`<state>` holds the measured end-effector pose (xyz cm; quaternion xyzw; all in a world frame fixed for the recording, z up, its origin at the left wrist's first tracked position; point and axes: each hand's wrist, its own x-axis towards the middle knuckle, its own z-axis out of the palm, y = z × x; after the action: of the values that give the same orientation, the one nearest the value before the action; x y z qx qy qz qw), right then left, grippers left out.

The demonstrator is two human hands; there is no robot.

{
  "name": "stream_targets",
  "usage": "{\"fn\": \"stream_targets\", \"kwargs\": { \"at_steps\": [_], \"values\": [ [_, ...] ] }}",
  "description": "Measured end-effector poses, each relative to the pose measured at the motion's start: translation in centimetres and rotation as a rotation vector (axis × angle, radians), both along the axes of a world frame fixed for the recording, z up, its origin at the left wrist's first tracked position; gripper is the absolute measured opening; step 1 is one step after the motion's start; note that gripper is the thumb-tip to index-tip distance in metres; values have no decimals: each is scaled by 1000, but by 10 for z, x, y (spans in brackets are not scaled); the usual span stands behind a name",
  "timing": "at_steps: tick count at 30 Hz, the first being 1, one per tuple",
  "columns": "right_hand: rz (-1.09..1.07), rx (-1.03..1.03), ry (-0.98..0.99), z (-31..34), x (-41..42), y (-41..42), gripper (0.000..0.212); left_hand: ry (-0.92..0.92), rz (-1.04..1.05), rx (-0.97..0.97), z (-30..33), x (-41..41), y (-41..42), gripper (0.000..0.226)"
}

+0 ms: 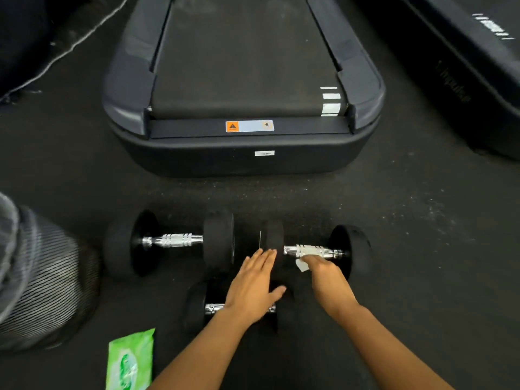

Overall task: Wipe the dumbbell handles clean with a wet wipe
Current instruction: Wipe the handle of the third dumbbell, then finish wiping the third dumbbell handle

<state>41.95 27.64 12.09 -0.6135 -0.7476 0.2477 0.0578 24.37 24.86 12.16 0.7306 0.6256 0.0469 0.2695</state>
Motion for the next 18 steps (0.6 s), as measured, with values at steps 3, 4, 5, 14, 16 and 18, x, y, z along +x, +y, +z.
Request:
{"fn": "stream_targets", "kwargs": {
  "at_steps": [3,4,5,14,16,18],
  "values": [
    [-28,-21,33,38,-10,-23,27,40,23,-99,35,-20,-36,74],
    [-30,-30,38,52,-14,-29,22,42,44,-131,50,-28,-47,73],
    [-25,-32,37,64,-19,-36,20,48,62,-154,63,-34,-57,72],
    [-5,-6,41,222,-97,-86,28,-2,247,-164,231,-98,-108,68],
    [-7,-30,110,251,-130,-90,23,-43,316,-137,263,-125,-112,66],
    [-20,-43,195,272,-171,-92,20,-63,378,-99,286,-159,-117,65]
  ]
}}
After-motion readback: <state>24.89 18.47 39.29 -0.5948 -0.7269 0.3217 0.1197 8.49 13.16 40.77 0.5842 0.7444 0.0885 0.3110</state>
